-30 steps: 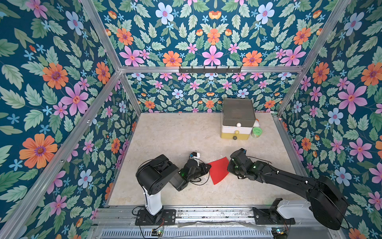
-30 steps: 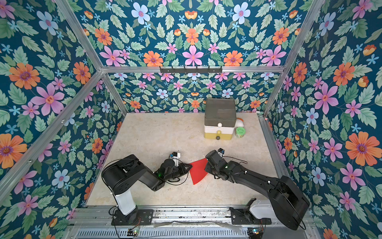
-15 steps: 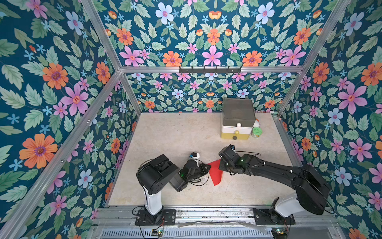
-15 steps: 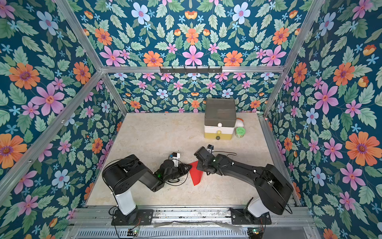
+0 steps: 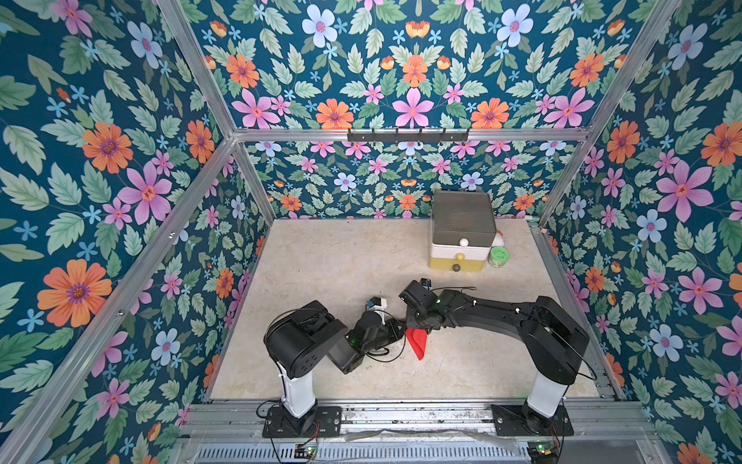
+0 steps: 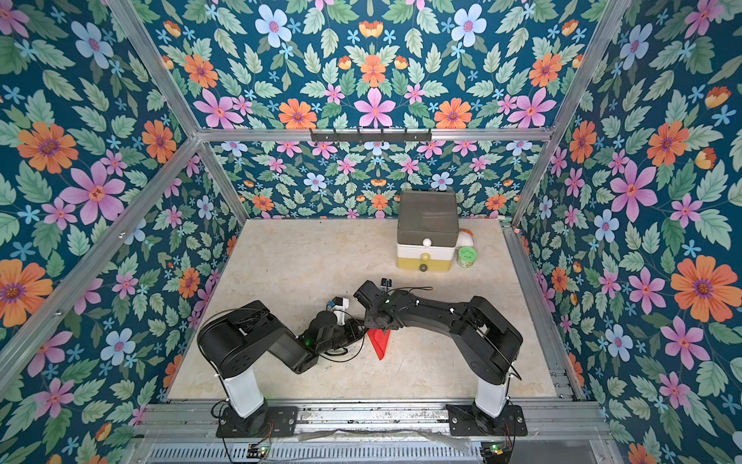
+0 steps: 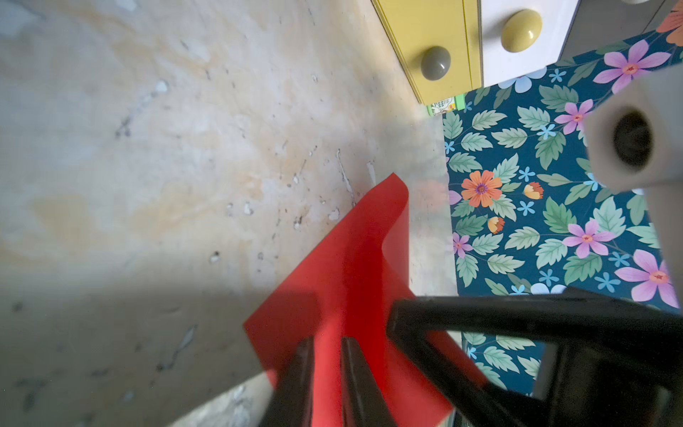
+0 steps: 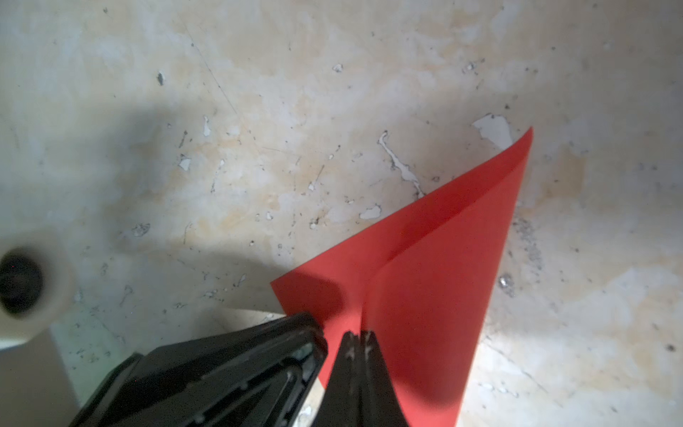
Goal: Fold the square paper diagonally
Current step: Fold the paper at the center of the board.
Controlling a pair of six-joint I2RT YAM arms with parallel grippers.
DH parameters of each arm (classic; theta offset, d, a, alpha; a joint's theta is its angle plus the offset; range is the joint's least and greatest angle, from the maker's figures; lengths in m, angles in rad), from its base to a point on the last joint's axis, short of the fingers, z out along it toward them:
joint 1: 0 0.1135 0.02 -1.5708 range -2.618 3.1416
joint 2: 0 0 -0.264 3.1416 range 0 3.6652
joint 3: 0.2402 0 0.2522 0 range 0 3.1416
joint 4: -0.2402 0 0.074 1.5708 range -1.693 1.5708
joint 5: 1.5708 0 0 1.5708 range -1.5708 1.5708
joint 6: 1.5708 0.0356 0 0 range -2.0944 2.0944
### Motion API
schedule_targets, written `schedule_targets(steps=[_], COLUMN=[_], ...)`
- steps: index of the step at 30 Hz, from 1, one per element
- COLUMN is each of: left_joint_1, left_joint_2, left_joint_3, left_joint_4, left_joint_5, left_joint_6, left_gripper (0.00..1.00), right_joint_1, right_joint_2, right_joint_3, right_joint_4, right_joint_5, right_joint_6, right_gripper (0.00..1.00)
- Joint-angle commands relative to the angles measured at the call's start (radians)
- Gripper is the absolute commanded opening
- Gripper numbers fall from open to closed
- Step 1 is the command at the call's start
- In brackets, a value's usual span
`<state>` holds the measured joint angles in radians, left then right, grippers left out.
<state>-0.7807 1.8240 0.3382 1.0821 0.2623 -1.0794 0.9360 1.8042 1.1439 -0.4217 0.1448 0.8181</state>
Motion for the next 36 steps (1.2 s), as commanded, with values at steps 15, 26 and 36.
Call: schedule_targets(steps=[15,26,36], left_joint_1=[0.0,0.0,0.003], left_joint_2=[0.008,0.008,0.009], left_joint_3=[-0.018,-0.016,-0.021], left_joint_4=[-0.28,-0.278,-0.271], left_joint_5=[0.001,0.005,0.005], left_joint_6=[-0.004,-0.004,-0.006], left_gripper=[0.21,0.21,0.21], right_joint_1=[-0.008,-0.013,-0.014], right_joint_2=[0.04,0.056,0.052], right_joint_3=[0.015,-0.022,-0.055], right_joint_4=[0.047,0.066,0.095], right_joint_5=[-0.053,-0.067,-0.085], right_joint_6=[0.016,0.033,0.05], right_gripper=[0.0,0.0,0.42])
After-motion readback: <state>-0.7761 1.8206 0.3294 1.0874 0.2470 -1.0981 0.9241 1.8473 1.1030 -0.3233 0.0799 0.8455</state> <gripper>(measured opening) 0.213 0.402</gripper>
